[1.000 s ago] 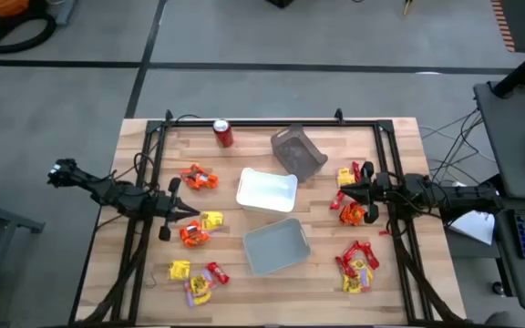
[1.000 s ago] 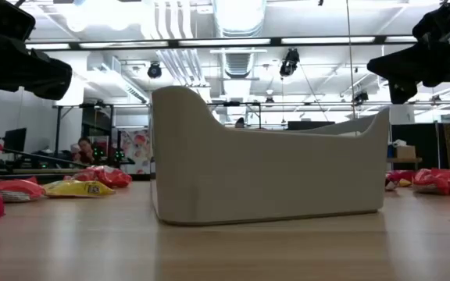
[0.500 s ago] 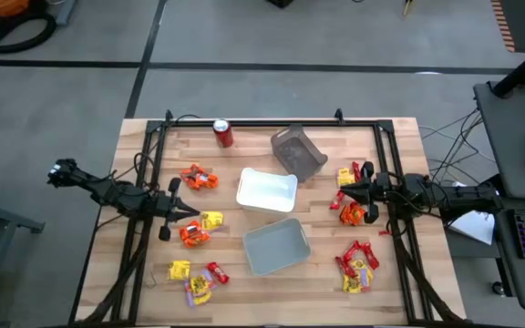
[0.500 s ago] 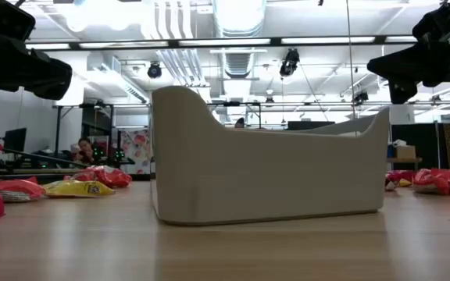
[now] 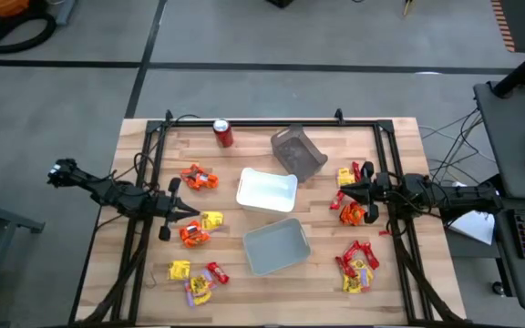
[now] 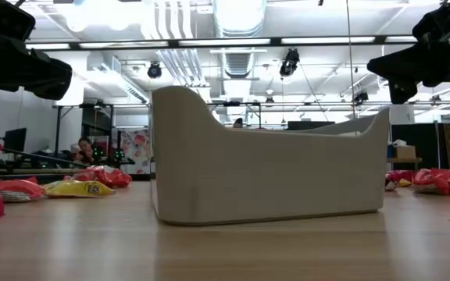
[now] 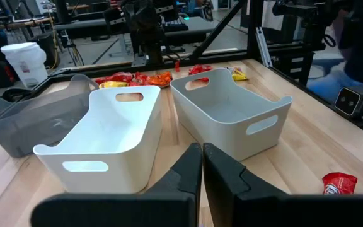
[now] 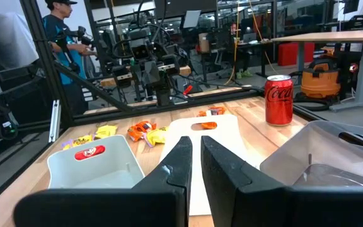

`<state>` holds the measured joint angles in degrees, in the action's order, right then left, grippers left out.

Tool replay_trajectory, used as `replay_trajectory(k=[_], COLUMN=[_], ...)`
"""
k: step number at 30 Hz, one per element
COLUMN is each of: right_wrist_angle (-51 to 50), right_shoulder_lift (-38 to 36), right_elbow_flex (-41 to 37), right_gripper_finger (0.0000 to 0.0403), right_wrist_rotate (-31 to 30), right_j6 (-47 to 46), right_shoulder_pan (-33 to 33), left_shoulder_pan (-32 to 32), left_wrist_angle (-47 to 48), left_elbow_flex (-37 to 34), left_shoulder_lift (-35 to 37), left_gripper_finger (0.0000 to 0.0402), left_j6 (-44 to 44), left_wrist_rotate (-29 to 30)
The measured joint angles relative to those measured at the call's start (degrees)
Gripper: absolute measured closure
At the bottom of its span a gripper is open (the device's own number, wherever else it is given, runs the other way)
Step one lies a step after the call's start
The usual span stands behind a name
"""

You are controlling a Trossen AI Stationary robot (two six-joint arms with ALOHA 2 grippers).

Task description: Sort candy

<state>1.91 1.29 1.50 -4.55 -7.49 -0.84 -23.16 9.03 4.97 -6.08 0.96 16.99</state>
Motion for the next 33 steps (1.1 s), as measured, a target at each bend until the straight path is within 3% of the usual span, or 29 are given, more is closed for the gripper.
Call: replay_trajectory(k=[17,23,26,30,33], right_wrist_angle=[0.0,0.5,1.8,3.9,5.0], right_shoulder_lift=[0.0,0.0,0.0,0.0,0.0], right_elbow_flex=[0.0,0.0,0.0,0.0,0.0], right_gripper_finger=[0.0376,0.0376,0.0376,0.0376,0.0376], right_wrist_rotate=[0.0,0.0,0.0,0.0,0.0], right_j6=[0.0,0.0,-3.1,-14.5,-15.3], right_shoulder_pan=[0.0,0.0,0.0,0.0,0.0], left_shoulder_pan=[0.0,0.0,0.0,0.0,0.0], left_wrist_angle=[-0.9,-21.7,-30.6,-32.6,-31.0], left_elbow_flex=[0.0,-0.1,0.0,0.0,0.0], left_shoulder_lift=[-0.1,-1.0,-1.1,-1.1,-1.8], left_gripper_finger=[0.0402,0.0402,0.0402,0.0402,0.0402], left_j6=[1.2,-8.0,-7.1,-2.7,0.5], left_wrist_rotate=[0.4,0.5,0.5,0.5,0.6])
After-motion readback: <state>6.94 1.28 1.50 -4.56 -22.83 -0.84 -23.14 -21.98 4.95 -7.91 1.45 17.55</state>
